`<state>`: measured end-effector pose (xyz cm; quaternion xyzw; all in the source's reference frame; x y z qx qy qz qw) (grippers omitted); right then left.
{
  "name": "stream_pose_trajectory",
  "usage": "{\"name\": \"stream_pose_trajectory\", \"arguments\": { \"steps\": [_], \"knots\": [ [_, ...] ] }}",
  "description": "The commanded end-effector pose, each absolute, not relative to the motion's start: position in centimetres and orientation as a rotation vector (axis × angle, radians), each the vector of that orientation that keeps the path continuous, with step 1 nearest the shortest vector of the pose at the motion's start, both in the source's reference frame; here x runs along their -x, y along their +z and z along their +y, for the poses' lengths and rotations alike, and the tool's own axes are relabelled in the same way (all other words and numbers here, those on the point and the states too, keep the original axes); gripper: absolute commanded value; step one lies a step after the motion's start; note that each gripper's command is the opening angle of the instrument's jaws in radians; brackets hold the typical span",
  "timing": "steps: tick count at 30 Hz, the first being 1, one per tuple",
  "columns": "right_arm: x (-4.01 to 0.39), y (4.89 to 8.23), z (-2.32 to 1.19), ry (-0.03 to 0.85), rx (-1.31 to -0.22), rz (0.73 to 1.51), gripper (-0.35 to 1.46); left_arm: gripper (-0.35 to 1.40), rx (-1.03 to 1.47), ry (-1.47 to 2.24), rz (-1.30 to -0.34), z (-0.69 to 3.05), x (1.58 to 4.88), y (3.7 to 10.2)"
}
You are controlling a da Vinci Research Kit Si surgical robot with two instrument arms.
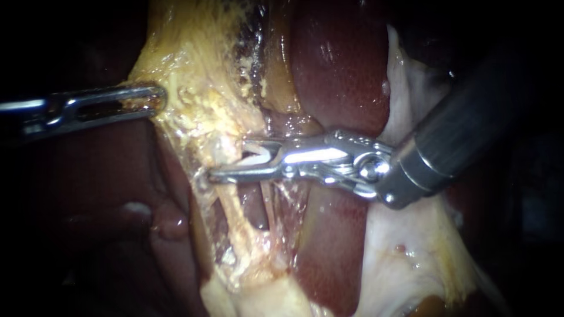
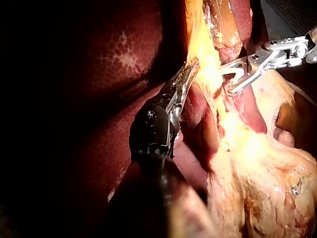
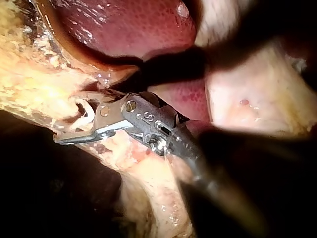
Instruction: Clipping first clip left tube
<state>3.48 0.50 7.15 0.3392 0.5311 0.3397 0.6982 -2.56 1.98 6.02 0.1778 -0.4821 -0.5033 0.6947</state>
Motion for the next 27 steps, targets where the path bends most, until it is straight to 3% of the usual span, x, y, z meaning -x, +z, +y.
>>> {"name": "stream_pose_trajectory", "arguments": {
  "steps": [1,12,27],
  "knots": [
    [-3.44,7.1,0.46,0.741,-0.777,1.189,0.6,-0.35,-0.396,-1.124,-1.076,1.98,2.56,6.01],
    [-3.27,7.03,0.22,0.64,-0.839,1.143,0.6,-0.35,-0.394,-1.13,-1.08,2.02,2.51,5.97],
    [-3.44,7.7,-0.05,0.618,-0.822,1.05,0.6,-0.35,-0.39,-1.137,-1.083,2.04,2.49,5.89]
  ]
}}
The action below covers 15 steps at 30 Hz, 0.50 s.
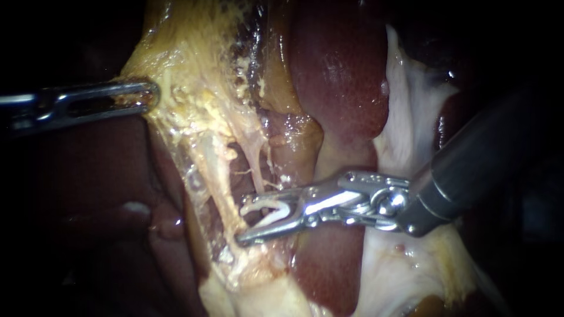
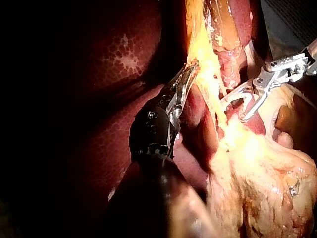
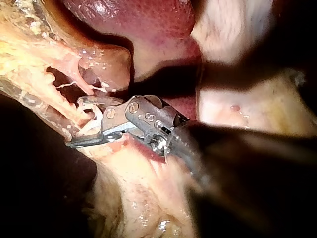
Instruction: Clipping first clip left tube
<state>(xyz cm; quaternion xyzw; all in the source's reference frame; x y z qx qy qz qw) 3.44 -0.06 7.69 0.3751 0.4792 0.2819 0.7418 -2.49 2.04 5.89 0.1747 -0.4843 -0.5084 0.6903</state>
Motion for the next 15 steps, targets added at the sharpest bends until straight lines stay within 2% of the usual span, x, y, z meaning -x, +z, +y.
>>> {"name": "stream_pose_trajectory", "arguments": {
  "steps": [1,15],
  "knots": [
    [-3.46,7.73,-0.06,0.618,-0.819,1.047,0.6,-0.35,-0.39,-1.137,-1.083,2.04,2.49,5.89],
    [-3.64,7.86,0.03,0.62,-0.814,1.058,0.6,-0.35,-0.387,-1.14,-1.082,2.02,2.52,5.86]
  ]
}}
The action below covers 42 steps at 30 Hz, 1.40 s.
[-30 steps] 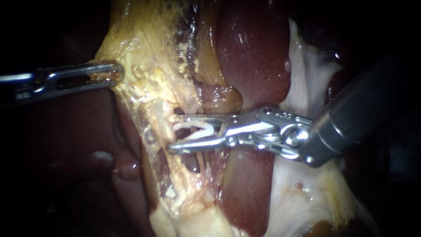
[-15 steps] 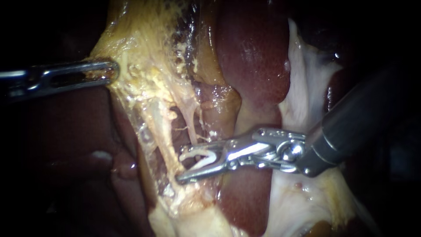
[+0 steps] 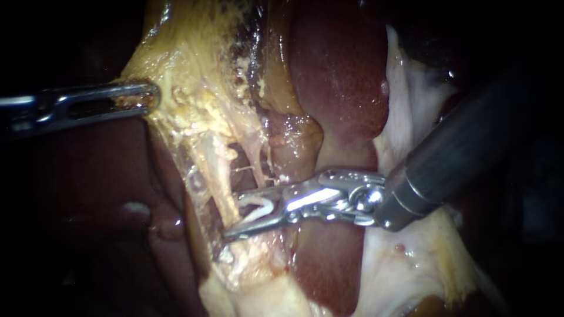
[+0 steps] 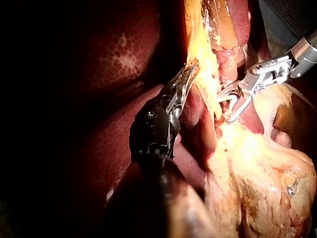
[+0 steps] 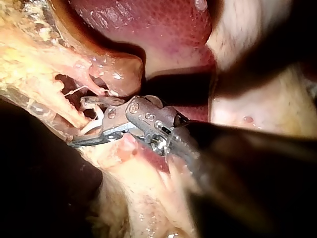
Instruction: Clipping first clip left tube
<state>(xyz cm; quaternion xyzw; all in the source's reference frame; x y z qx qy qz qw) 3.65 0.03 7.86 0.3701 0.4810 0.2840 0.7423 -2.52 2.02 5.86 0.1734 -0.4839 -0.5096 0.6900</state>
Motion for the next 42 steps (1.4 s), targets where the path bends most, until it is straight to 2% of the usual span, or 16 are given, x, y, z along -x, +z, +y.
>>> {"name": "stream_pose_trajectory", "arguments": {
  "steps": [1,5,12,29,35,39,42],
  "knots": [
    [-3.64,7.86,0.03,0.613,-0.826,1.067,0.6,-0.35,-0.387,-1.14,-1.082,2.01,2.52,5.86],
    [-3.58,7.79,-0.02,0.536,-0.923,1.134,0.6,-0.35,-0.387,-1.14,-1.082,2.01,2.52,5.86],
    [-3.7,7.6,-0.13,0.489,-1.068,1.194,0.59,-0.35,-0.386,-1.14,-1.082,2.0,2.52,5.87],
    [-4.01,7.53,-0.23,0.505,-1.127,1.256,0.59,-0.35,-0.385,-1.141,-1.082,2.0,2.55,5.87],
    [-4.0,7.6,-0.34,0.475,-1.152,1.248,0.55,-0.35,-0.384,-1.141,-1.082,2.0,2.55,5.86],
    [-3.97,7.65,-0.32,0.469,-1.122,1.181,0.54,-0.35,-0.384,-1.141,-1.081,1.99,2.55,5.86],
    [-3.95,7.68,-0.31,0.476,-1.111,1.16,0.54,-0.35,-0.384,-1.141,-1.081,1.99,2.55,5.86]
  ]
}}
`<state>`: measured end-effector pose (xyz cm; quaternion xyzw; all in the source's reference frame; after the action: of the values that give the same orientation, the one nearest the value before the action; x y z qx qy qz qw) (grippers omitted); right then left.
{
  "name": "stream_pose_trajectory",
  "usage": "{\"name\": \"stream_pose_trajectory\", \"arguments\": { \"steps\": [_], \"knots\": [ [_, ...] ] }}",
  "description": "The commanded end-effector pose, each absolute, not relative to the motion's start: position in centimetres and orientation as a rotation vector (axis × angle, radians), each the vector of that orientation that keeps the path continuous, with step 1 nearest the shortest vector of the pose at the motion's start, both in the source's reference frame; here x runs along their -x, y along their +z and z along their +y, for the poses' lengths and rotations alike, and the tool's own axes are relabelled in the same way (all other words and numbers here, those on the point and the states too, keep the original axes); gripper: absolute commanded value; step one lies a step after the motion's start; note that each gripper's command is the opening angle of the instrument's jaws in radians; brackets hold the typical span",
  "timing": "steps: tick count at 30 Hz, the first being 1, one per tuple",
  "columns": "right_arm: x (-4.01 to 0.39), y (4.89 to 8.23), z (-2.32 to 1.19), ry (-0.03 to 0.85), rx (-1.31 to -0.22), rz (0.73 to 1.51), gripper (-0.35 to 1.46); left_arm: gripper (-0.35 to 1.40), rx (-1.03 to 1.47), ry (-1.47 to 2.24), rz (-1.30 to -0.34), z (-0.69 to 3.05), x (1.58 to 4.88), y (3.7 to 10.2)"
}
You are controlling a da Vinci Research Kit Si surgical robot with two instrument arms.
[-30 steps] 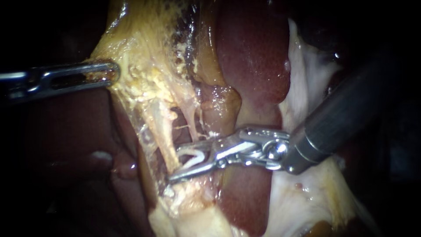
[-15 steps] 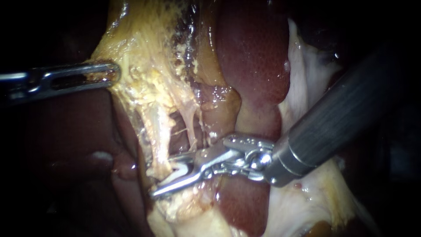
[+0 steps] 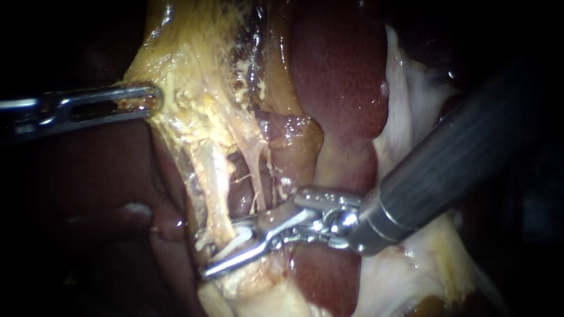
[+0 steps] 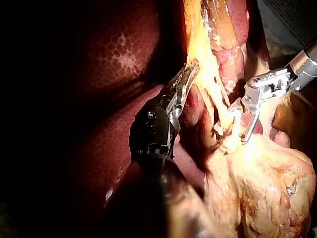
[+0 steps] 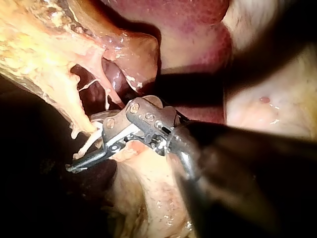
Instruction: Clipping first clip left tube
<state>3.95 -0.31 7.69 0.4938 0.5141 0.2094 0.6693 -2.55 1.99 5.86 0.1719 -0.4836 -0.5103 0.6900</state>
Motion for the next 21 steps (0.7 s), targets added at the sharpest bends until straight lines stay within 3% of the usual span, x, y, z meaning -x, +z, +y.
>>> {"name": "stream_pose_trajectory", "arguments": {
  "steps": [1,21],
  "knots": [
    [-3.94,7.69,-0.31,0.476,-1.11,1.16,0.53,-0.35,-0.384,-1.141,-1.081,1.99,2.55,5.86],
    [-3.93,7.78,-0.31,0.461,-1.079,1.159,0.49,-0.35,-0.384,-1.142,-1.081,1.99,2.55,5.85]
  ]
}}
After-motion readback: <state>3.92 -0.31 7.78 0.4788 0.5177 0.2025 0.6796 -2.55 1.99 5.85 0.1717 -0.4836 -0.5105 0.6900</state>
